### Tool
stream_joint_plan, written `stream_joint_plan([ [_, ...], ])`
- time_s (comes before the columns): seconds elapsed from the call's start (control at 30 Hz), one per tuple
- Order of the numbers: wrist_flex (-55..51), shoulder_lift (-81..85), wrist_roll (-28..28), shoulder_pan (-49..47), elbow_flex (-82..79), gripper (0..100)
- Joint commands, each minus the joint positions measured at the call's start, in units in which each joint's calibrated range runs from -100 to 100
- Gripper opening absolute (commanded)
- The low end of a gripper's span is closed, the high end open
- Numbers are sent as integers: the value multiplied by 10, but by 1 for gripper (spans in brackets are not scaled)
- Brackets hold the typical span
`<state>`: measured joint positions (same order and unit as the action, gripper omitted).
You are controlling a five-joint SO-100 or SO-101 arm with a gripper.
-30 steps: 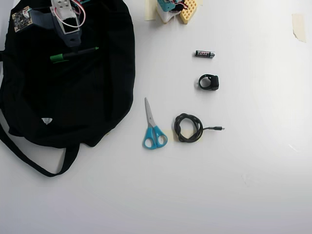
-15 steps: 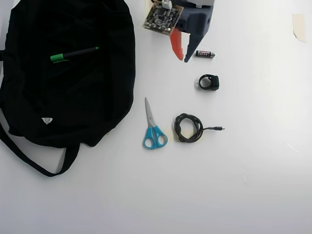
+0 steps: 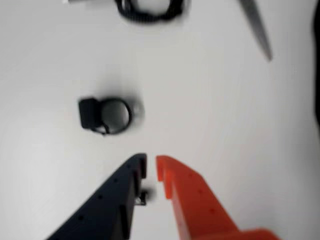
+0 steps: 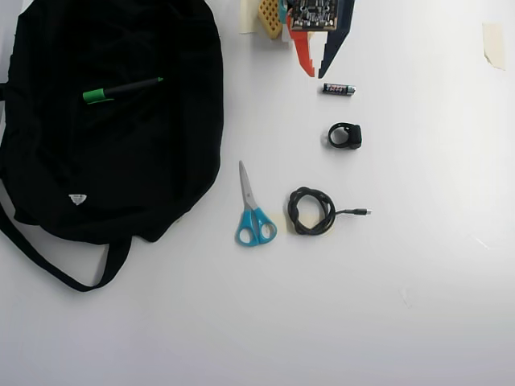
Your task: Put the green marker into the black bag
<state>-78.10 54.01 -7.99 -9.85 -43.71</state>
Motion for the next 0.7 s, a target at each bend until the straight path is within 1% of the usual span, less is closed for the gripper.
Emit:
stream_joint_plan([
  [0.0, 54, 91, 3, -1, -157, 2],
  [0.03, 64, 116, 7, -2, -195, 2],
  [0.1, 76, 168, 34, -6, -260, 2],
  [0.17, 77, 220, 50, -6, -315, 2],
  [0.5, 70, 430, 51, -8, -496, 2],
  [0.67, 58, 456, 50, -8, -553, 2],
])
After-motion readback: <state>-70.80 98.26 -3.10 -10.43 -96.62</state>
